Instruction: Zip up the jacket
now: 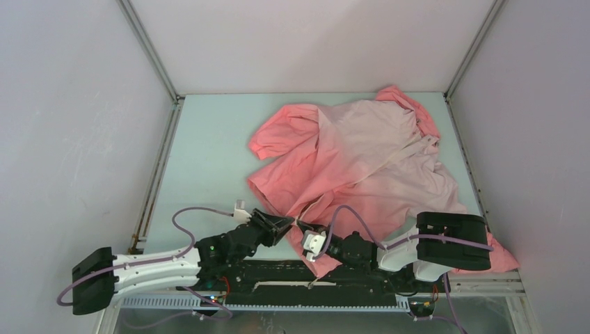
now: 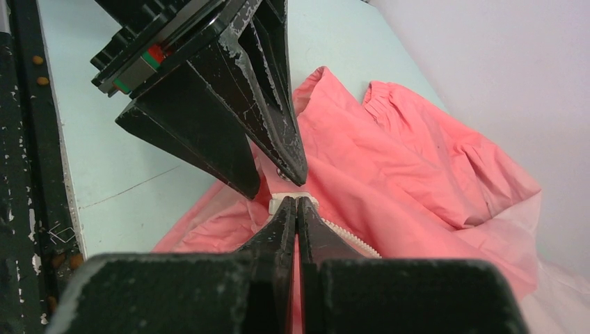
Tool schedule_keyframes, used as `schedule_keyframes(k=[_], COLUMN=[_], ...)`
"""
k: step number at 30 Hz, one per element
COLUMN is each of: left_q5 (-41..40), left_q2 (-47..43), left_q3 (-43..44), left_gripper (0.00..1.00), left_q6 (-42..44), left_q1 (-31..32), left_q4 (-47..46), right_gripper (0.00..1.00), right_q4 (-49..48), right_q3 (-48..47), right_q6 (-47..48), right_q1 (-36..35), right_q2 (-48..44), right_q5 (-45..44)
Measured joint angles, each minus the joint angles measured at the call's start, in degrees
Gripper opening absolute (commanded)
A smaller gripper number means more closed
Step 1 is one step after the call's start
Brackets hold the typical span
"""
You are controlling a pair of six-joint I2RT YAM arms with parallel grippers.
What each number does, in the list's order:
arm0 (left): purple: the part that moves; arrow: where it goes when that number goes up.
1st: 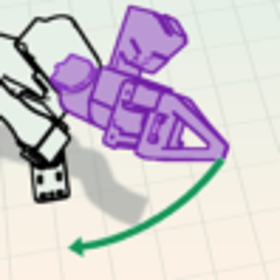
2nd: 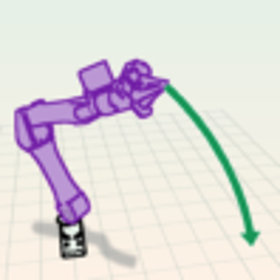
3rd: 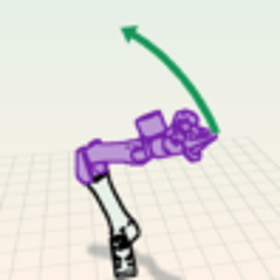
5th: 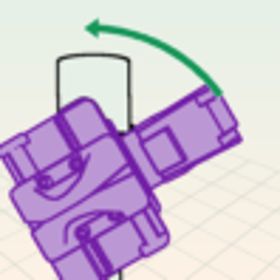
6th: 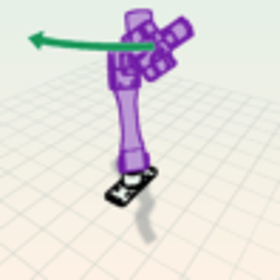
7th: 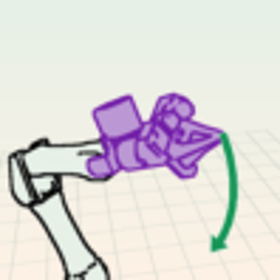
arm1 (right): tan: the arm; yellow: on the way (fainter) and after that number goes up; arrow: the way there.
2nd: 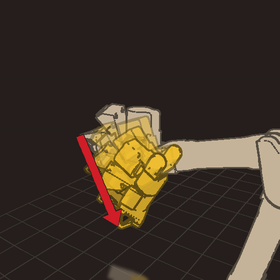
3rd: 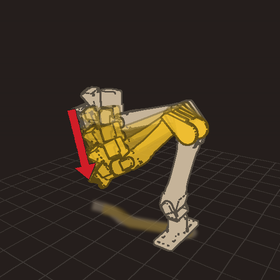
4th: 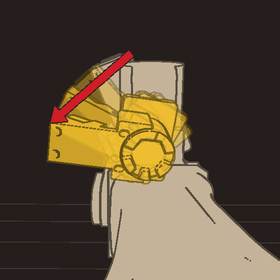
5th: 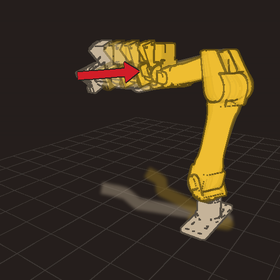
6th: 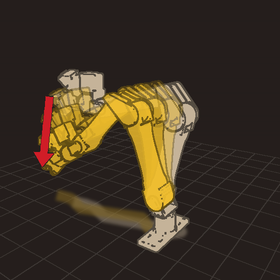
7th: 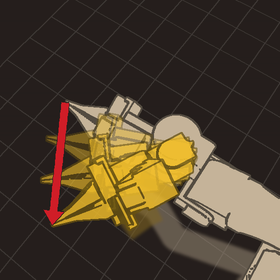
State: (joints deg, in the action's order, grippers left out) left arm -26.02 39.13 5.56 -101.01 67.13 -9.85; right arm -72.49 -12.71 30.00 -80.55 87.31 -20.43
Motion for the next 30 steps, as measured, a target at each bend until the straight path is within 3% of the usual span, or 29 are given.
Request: schedule_keyframes(k=[16,19,22,30], left_q5=[-0.87,-0.87,-0.9,-1.27], left_q2=[4.44,5.42,5.68,2.6], left_q3=[0.04,0.07,0.13,1.4], left_gripper=[0.3,0.2,0.01,0.0], left_q6=[-0.96,-0.92,-0.79,2.93], left_q1=[0.02,0.02,0.02,-0.15], left_q4=[-3.43,-4.63,-5.46,-2.6], right_gripper=[0.0,0.0,0.0,0.0], right_q4=[0.22,0.5,0.83,3.56], right_q3=[-0.31,-0.31,-0.35,-3.98], right_q6=[0.42,0.44,0.44,-2.84], right_q1=[-0.83,-1.11,-1.46,-3.72], right_q2=[0.0,0.0,0.0,-0.09], right_q5=[-1.16,-1.62,-2.16,-10.86])
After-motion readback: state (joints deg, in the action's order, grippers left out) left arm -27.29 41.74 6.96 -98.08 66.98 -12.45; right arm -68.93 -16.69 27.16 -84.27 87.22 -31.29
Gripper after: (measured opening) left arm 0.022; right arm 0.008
